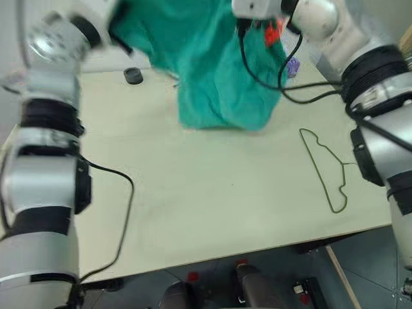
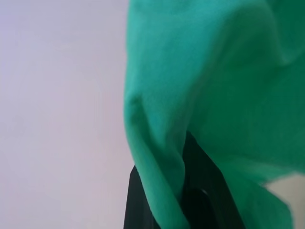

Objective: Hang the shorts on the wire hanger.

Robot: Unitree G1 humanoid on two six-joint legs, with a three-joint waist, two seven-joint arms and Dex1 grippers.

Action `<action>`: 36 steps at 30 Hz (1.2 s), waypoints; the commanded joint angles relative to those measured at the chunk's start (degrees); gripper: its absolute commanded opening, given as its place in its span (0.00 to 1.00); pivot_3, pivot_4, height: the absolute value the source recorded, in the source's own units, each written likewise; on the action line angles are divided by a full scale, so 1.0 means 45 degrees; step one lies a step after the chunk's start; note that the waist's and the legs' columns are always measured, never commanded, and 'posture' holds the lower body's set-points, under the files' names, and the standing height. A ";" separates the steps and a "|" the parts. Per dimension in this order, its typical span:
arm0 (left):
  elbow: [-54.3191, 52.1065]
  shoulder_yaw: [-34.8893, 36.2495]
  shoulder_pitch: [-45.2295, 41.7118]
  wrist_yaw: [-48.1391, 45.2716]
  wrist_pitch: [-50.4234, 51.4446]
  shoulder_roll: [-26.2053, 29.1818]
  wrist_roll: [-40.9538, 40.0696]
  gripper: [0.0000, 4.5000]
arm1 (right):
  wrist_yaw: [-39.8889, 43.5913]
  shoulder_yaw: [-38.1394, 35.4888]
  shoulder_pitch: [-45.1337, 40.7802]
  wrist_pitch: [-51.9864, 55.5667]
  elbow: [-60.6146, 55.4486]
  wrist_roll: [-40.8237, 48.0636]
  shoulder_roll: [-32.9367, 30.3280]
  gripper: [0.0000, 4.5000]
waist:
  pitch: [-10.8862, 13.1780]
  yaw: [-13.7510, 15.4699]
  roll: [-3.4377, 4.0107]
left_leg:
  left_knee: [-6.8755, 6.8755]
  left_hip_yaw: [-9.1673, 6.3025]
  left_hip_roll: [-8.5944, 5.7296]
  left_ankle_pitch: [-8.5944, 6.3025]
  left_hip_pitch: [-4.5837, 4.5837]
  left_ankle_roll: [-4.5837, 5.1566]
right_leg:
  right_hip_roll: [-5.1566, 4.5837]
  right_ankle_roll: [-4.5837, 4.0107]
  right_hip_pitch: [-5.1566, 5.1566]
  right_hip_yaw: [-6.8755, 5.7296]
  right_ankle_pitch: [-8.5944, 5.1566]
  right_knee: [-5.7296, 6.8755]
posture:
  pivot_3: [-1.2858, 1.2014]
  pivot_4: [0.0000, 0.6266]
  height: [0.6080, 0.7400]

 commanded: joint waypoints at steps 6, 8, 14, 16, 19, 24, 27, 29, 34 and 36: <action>-0.7899 0.0567 0.8467 -0.4272 0.3177 0.1910 -0.1747 0.01 | 0.0846 -0.0454 0.5663 -0.5359 -0.1549 0.0781 -0.0565 0.00 | -0.0067 0.0049 -0.0006 | 0.0019 0.0059 -0.0012 -0.0057 0.0575 0.0104 | 0.0011 0.0012 0.0644 0.0029 -0.0008 -0.0068 | 0.49 0.08 1.00; -0.9572 0.1033 1.1281 -0.5100 0.5327 0.2048 -0.2878 0.01 | 0.1687 -0.0244 0.7504 -0.5938 -0.2155 0.0995 -0.0311 0.00 | -0.0067 0.0020 -0.0013 | 0.0032 0.0029 -0.0004 -0.0063 0.0737 0.0134 | 0.0011 0.0016 0.0791 0.0048 -0.0009 -0.0054 | 0.49 0.08 1.00; -1.3929 0.1915 1.7868 -0.7171 0.9525 0.2907 -0.5546 0.01 | 0.6496 0.0737 1.1872 -0.5756 -0.5190 0.3867 -0.0230 0.00 | -0.0073 0.0080 -0.0026 | 0.0053 -0.0063 0.0031 -0.0057 0.0618 0.0118 | 0.0043 0.0009 0.0684 -0.0002 -0.0017 0.0016 | 0.49 0.09 1.00; -1.4643 0.2129 1.8601 -0.7460 1.0158 0.3096 -0.5988 0.01 | 0.8024 0.0875 1.2604 -0.5051 -0.6249 0.4869 -0.0553 0.00 | -0.0073 0.0318 -0.0026 | 0.0052 -0.0099 0.0035 -0.0045 0.0586 0.0097 | 0.0044 0.0005 0.0677 -0.0032 -0.0020 0.0007 | 0.49 0.09 1.00; -1.5825 0.2178 1.9799 -0.8645 1.0627 0.3600 -0.6842 0.01 | 1.0943 0.1214 1.4016 -0.3231 -0.8149 0.6367 -0.1625 0.00 | -0.0074 0.0560 -0.0027 | 0.0065 -0.0112 0.0017 -0.0063 0.0638 0.0127 | 0.0036 -0.0007 0.0728 -0.0044 -0.0013 0.0013 | 0.49 0.09 1.00; -1.6856 0.2287 2.0561 -0.9445 1.1107 0.3918 -0.7583 0.01 | 1.3776 0.0822 1.5693 -0.0218 -1.1156 0.8095 -0.3178 0.00 | -0.0093 0.0983 -0.0058 | 0.0050 -0.0108 0.0014 -0.0067 0.0864 0.0130 | 0.0037 -0.0051 0.0962 -0.0057 -0.0059 -0.0052 | 0.48 0.10 1.00; -1.6774 0.2085 2.0524 -0.9358 1.0996 0.3723 -0.7410 0.01 | 1.4388 0.0365 1.6414 0.1231 -1.2528 0.8522 -0.3705 0.00 | -0.0094 0.1029 -0.0059 | 0.0039 -0.0104 0.0020 -0.0067 0.0902 0.0130 | 0.0047 -0.0029 0.0989 -0.0053 -0.0094 -0.0049 | 0.48 0.10 1.00; -1.6657 0.1915 2.0422 -0.9257 1.0827 0.3596 -0.7216 0.01 | 1.4515 0.0157 1.6653 0.1876 -1.3049 0.8463 -0.3698 0.00 | -0.0095 0.1040 -0.0060 | 0.0036 -0.0107 0.0027 -0.0069 0.0902 0.0128 | 0.0055 -0.0032 0.0988 -0.0054 -0.0098 -0.0049 | 0.48 0.10 1.00; -1.6269 0.1660 2.0279 -0.9255 1.0546 0.3281 -0.7028 0.05 | 1.4879 -0.0244 1.7060 0.3117 -1.3983 0.8524 -0.3379 0.00 | -0.0098 0.1036 -0.0064 | 0.0030 -0.0109 0.0039 -0.0073 0.0899 0.0122 | 0.0074 -0.0038 0.0980 -0.0055 -0.0104 -0.0050 | 0.48 0.10 1.00; -1.6251 0.1664 2.0411 -0.9436 1.0582 0.3224 -0.7227 0.13 | 1.5116 -0.0391 1.7229 0.3603 -1.4477 0.8629 -0.3429 0.14 | -0.0098 0.1040 -0.0065 | 0.0031 -0.0106 0.0038 -0.0073 0.0899 0.0122 | 0.0074 -0.0038 0.0979 -0.0051 -0.0104 -0.0051 | 0.48 0.10 1.00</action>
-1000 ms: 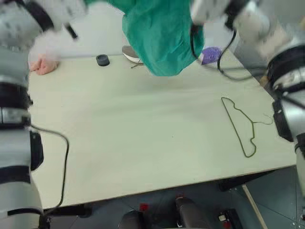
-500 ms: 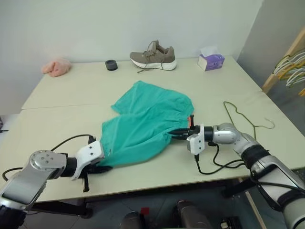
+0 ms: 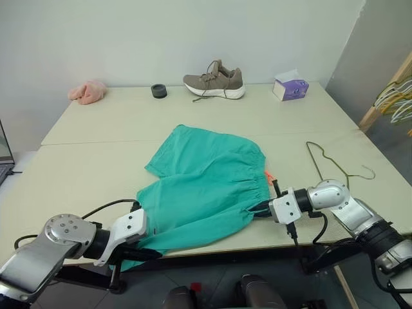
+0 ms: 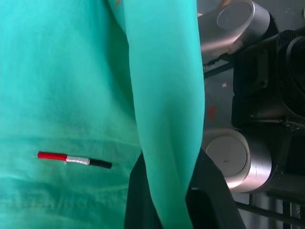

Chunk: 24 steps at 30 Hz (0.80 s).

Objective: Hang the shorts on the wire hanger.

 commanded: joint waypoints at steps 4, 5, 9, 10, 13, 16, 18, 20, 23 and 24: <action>-0.0384 0.0200 0.0698 -0.0772 -0.0098 0.0161 -0.0495 0.39 | 0.1139 -0.0862 0.0601 0.1546 -0.1974 0.0623 -0.0514 0.41 | -0.0001 0.0009 -0.0002 | 0.0000 0.0002 0.0000 -0.0001 -0.0002 -0.0001 | 0.0000 0.0003 -0.0003 -0.0001 -0.0002 -0.0001 | 0.48 0.10 1.00; -0.0500 0.0270 0.0862 -0.0929 -0.0100 0.0226 -0.0594 0.46 | 0.1352 -0.0924 0.0721 0.1872 -0.2290 0.0738 -0.0645 0.49 | -0.0001 0.0011 -0.0002 | -0.0001 0.0000 0.0002 -0.0001 -0.0004 -0.0001 | 0.0000 0.0004 -0.0006 -0.0003 -0.0002 -0.0001 | 0.48 0.10 1.00; -0.1079 0.0786 0.1587 -0.1722 -0.0057 0.0447 -0.1432 0.74 | 0.2535 -0.0997 0.1246 0.3259 -0.3694 0.0983 -0.1680 0.81 | -0.0005 0.0013 -0.0008 | -0.0001 0.0001 0.0005 -0.0003 -0.0005 -0.0003 | -0.0001 0.0002 -0.0010 -0.0005 -0.0005 -0.0004 | 0.47 0.10 1.00; -0.1167 0.0899 0.1668 -0.1831 -0.0093 0.0470 -0.1555 0.80 | 0.2743 -0.1037 0.1389 0.3508 -0.3955 0.1061 -0.1896 0.89 | -0.0005 0.0015 -0.0008 | -0.0002 -0.0001 0.0005 -0.0003 -0.0004 -0.0003 | -0.0001 0.0001 -0.0009 -0.0008 -0.0006 -0.0006 | 0.47 0.10 1.00; -0.1331 0.1132 0.1721 -0.2107 -0.0267 0.0495 -0.1732 0.80 | 0.2976 -0.1381 0.1792 0.4096 -0.4591 0.1453 -0.2159 0.89 | -0.0007 0.0020 -0.0012 | 0.0000 0.0000 0.0003 -0.0003 -0.0002 -0.0003 | -0.0001 -0.0003 -0.0009 -0.0009 -0.0009 -0.0009 | 0.47 0.10 1.00; -0.1446 0.1440 0.1298 -0.2139 0.0036 0.0215 -0.2396 0.80 | 0.2676 -0.2210 0.2176 0.5710 -0.5610 0.2764 -0.2112 0.89 | -0.0007 0.0015 -0.0013 | -0.0002 0.0001 0.0004 -0.0004 -0.0003 -0.0004 | 0.0002 -0.0005 -0.0011 -0.0008 -0.0011 -0.0010 | 0.47 0.11 1.00; -0.1381 0.1672 0.0538 -0.1745 0.0694 -0.0188 -0.3297 0.80 | 0.2045 -0.2996 0.2306 0.7401 -0.6299 0.3978 -0.1961 0.89 | -0.0005 0.0014 -0.0016 | -0.0004 -0.0002 0.0006 -0.0004 -0.0005 -0.0005 | 0.0002 -0.0004 -0.0011 -0.0008 -0.0011 -0.0009 | 0.46 0.11 1.00; -0.1076 0.1777 -0.0519 -0.1086 0.1220 -0.0718 -0.3834 0.80 | 0.1179 -0.3874 0.2451 0.8872 -0.6571 0.4884 -0.1736 0.89 | -0.0005 0.0032 -0.0026 | -0.0001 -0.0006 0.0006 -0.0004 -0.0005 -0.0005 | 0.0002 -0.0003 -0.0008 -0.0012 -0.0010 -0.0008 | 0.46 0.11 1.00; -0.0814 0.1842 -0.1906 -0.0597 0.2016 -0.1175 -0.4552 0.98 | -0.0419 -0.5348 0.2916 1.0146 -0.6432 0.5536 -0.1200 0.90 | -0.0015 0.0048 -0.0048 | 0.0001 -0.0021 0.0000 -0.0004 -0.0005 -0.0006 | 0.0002 0.0000 0.0013 -0.0026 -0.0008 -0.0024 | 0.46 0.12 1.00; -0.0858 0.1889 -0.2194 -0.0593 0.2310 -0.1196 -0.4876 0.99 | -0.0982 -0.5897 0.3123 1.0490 -0.6397 0.5720 -0.0998 0.90 | -0.0014 0.0037 -0.0056 | 0.0000 -0.0019 0.0000 -0.0005 -0.0006 -0.0006 | 0.0004 0.0001 0.0015 -0.0024 -0.0008 -0.0030 | 0.46 0.12 1.00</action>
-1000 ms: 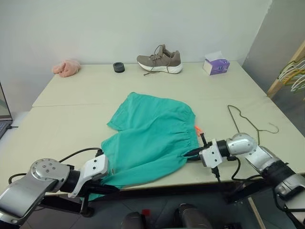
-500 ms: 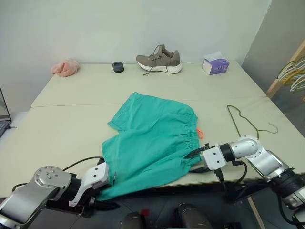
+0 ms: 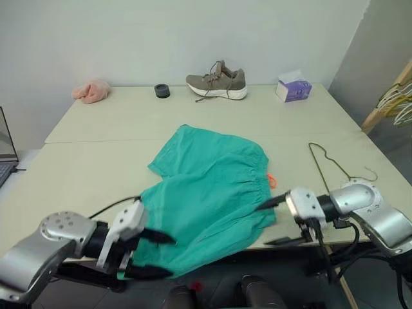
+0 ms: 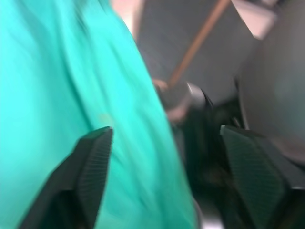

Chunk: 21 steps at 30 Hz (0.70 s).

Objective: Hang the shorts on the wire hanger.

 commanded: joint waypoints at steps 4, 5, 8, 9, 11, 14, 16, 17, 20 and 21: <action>0.0031 0.0001 -0.1849 0.1075 0.0085 -0.0721 -0.0156 0.99 | -0.4762 -0.3602 0.0837 0.1867 0.0718 0.0169 0.1535 0.90 | 0.0005 -0.0087 -0.0009 | -0.0007 0.0012 0.0001 -0.0008 -0.0008 -0.0011 | 0.0005 0.0004 -0.0001 0.0021 0.0001 -0.0028 | 0.45 0.13 1.00; 0.0194 -0.0274 -0.2396 0.1609 -0.0180 -0.1122 0.0325 0.99 | -0.5910 -0.4056 0.0836 0.2469 0.1043 -0.0109 0.1847 0.90 | 0.0005 -0.0082 -0.0009 | -0.0006 0.0018 -0.0001 -0.0008 -0.0008 -0.0011 | 0.0006 0.0010 0.0000 0.0030 0.0005 -0.0030 | 0.45 0.13 1.00; 0.0586 -0.1060 -0.3903 0.2472 -0.0849 -0.2097 0.1446 0.99 | -0.8611 -0.5158 0.1035 0.3952 0.1389 -0.0664 0.2608 0.90 | 0.0002 -0.0059 -0.0017 | -0.0003 0.0014 -0.0005 -0.0008 -0.0007 -0.0011 | 0.0012 0.0020 0.0013 0.0031 0.0014 -0.0040 | 0.44 0.14 1.00; 0.0708 -0.1318 -0.4204 0.2505 -0.1232 -0.2241 0.1888 0.99 | -0.8904 -0.5252 0.1143 0.4160 0.1315 -0.0824 0.2657 0.90 | 0.0005 -0.0061 -0.0012 | -0.0002 0.0014 -0.0007 -0.0008 -0.0009 -0.0011 | 0.0017 0.0021 0.0013 0.0031 0.0015 -0.0042 | 0.44 0.14 1.00; 0.1065 -0.1763 -0.4850 0.2727 -0.1660 -0.2619 0.2511 0.99 | -0.9764 -0.5396 0.1240 0.4341 0.1452 -0.1367 0.2876 0.90 | 0.0008 -0.0105 -0.0006 | -0.0011 0.0020 -0.0007 -0.0008 -0.0013 -0.0010 | 0.0027 0.0023 0.0010 0.0043 0.0014 -0.0054 | 0.43 0.15 1.00; 0.1393 -0.2018 -0.5632 0.2924 -0.1730 -0.3262 0.2616 0.99 | -1.0992 -0.5469 0.1150 0.4568 0.2118 -0.2230 0.3101 0.90 | 0.0010 -0.0255 -0.0004 | -0.0018 0.0027 0.0000 -0.0010 -0.0021 -0.0007 | 0.0086 0.0031 0.0010 0.0064 0.0020 -0.0087 | 0.43 0.15 1.00; 0.1392 -0.2180 -0.5877 0.2759 -0.1749 -0.3387 0.2680 0.99 | -1.1664 -0.5637 0.0926 0.4937 0.2706 -0.2598 0.3219 0.90 | 0.0012 -0.0429 -0.0001 | -0.0018 0.0027 0.0003 -0.0011 -0.0026 -0.0006 | 0.0090 0.0038 0.0009 0.0068 0.0023 -0.0100 | 0.43 0.15 1.00; 0.1378 -0.2255 -0.6003 0.2666 -0.1682 -0.3422 0.2637 0.99 | -1.1822 -0.5731 0.0770 0.5096 0.3047 -0.2658 0.3243 0.90 | 0.0014 -0.0491 -0.0001 | -0.0019 0.0029 0.0003 -0.0013 -0.0027 -0.0005 | 0.0090 0.0039 0.0008 0.0073 0.0022 -0.0102 | 0.43 0.16 1.00; 0.1431 -0.2489 -0.6321 0.2469 -0.1669 -0.3483 0.2661 0.99 | -1.1879 -0.5751 0.0358 0.5409 0.3980 -0.2723 0.3173 0.90 | 0.0027 -0.0712 0.0009 | -0.0021 0.0027 0.0004 -0.0014 -0.0028 -0.0004 | 0.0096 0.0039 0.0008 0.0076 0.0022 -0.0106 | 0.43 0.16 1.00; 0.1462 -0.2588 -0.6440 0.2381 -0.1715 -0.3513 0.2688 0.99 | -1.1859 -0.5672 0.0148 0.5463 0.4455 -0.2810 0.3141 0.90 | 0.0027 -0.0748 0.0009 | -0.0021 0.0025 0.0004 -0.0014 -0.0028 -0.0004 | 0.0097 0.0040 0.0008 0.0074 0.0022 -0.0105 | 0.43 0.16 1.00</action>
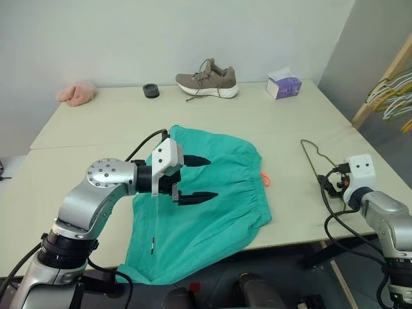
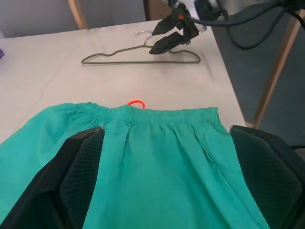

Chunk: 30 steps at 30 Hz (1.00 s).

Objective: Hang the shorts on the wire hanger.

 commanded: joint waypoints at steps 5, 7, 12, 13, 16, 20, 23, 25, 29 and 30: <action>0.0182 -0.0454 -0.1017 -0.0491 -0.0334 -0.0356 0.0199 0.99 | 0.0375 0.0177 -0.2144 -0.0212 0.3659 -0.0650 -0.0363 0.90 | 0.0016 -0.0273 0.0008 | -0.0008 -0.0007 0.0005 -0.0002 0.0001 0.0003 | 0.0024 -0.0001 0.0000 0.0001 0.0000 -0.0007 | 0.43 0.16 1.00; 0.0267 -0.0515 -0.1120 -0.0601 -0.0452 -0.0391 0.0303 0.99 | 0.0902 0.0403 -0.2706 -0.0094 0.4649 -0.0630 -0.0500 0.90 | 0.0017 -0.0364 0.0006 | -0.0008 -0.0012 0.0004 -0.0003 0.0001 0.0005 | 0.0029 -0.0001 0.0001 0.0001 -0.0001 -0.0010 | 0.43 0.16 1.00; 0.0422 -0.0503 -0.1284 -0.0809 -0.0592 -0.0401 0.0400 1.00 | 0.1999 0.0983 -0.3877 0.0611 0.6555 -0.0793 -0.0724 0.54 | 0.0019 -0.0422 -0.0003 | -0.0009 -0.0020 0.0010 -0.0005 0.0000 0.0007 | 0.0033 0.0001 0.0008 -0.0002 -0.0001 -0.0020 | 0.43 0.16 1.00; 0.0432 -0.0495 -0.1296 -0.0833 -0.0618 -0.0407 0.0422 1.00 | 0.2064 0.1116 -0.4002 0.0551 0.6960 -0.0937 -0.0733 0.46 | 0.0016 -0.0424 -0.0007 | -0.0009 -0.0021 0.0010 -0.0005 0.0002 0.0006 | 0.0033 0.0001 0.0012 -0.0003 -0.0001 -0.0022 | 0.43 0.16 1.00; 0.0339 -0.0432 -0.1249 -0.0864 -0.0604 -0.0373 0.0406 1.00 | 0.2194 0.1490 -0.4167 0.0277 0.7812 -0.1329 -0.0708 0.22 | -0.0001 -0.0421 -0.0035 | -0.0008 -0.0027 0.0012 -0.0007 0.0015 0.0005 | 0.0032 0.0001 0.0036 -0.0008 -0.0001 -0.0032 | 0.43 0.15 1.00; 0.0242 -0.0345 -0.1074 -0.0844 -0.0612 -0.0264 0.0436 1.00 | 0.1891 0.1728 -0.4161 -0.0558 0.8374 -0.1853 -0.0571 0.00 | -0.0044 -0.0365 -0.0103 | -0.0005 -0.0039 0.0013 -0.0013 0.0033 0.0003 | 0.0025 0.0004 0.0072 -0.0028 -0.0001 -0.0047 | 0.44 0.15 1.00; 0.0279 -0.0223 -0.1018 -0.0723 -0.0582 -0.0228 0.0435 1.00 | 0.1743 0.1937 -0.4067 -0.1424 0.8240 -0.2288 -0.0561 0.00 | -0.0057 -0.0363 -0.0125 | -0.0002 -0.0038 0.0012 -0.0015 0.0032 0.0003 | 0.0021 0.0007 0.0077 -0.0024 0.0001 -0.0055 | 0.44 0.15 1.00; 0.0478 -0.0106 -0.1034 -0.0568 -0.0622 -0.0224 0.0519 1.00 | 0.1672 0.2284 -0.3930 -0.2394 0.7834 -0.2799 -0.0718 0.00 | -0.0058 -0.0364 -0.0126 | -0.0002 -0.0036 0.0010 -0.0016 0.0030 0.0003 | 0.0019 0.0011 0.0077 -0.0019 0.0003 -0.0060 | 0.44 0.14 1.00; 0.1654 0.0298 -0.1395 0.0171 -0.0564 -0.0244 0.0986 1.00 | 0.2035 0.2474 -0.3764 -0.3839 0.6079 -0.3196 -0.1060 0.00 | -0.0037 -0.0374 -0.0093 | -0.0003 -0.0035 0.0009 -0.0017 0.0029 0.0002 | 0.0019 0.0012 0.0074 -0.0016 0.0003 -0.0060 | 0.44 0.14 1.00; 0.2068 0.0390 -0.1523 0.0327 -0.0692 -0.0199 0.1200 1.00 | 0.2210 0.2490 -0.3717 -0.4058 0.5414 -0.3209 -0.1141 0.00 | -0.0013 -0.0378 -0.0055 | -0.0003 -0.0035 0.0008 -0.0017 0.0027 0.0002 | 0.0019 0.0012 0.0071 -0.0016 0.0002 -0.0058 | 0.44 0.14 1.00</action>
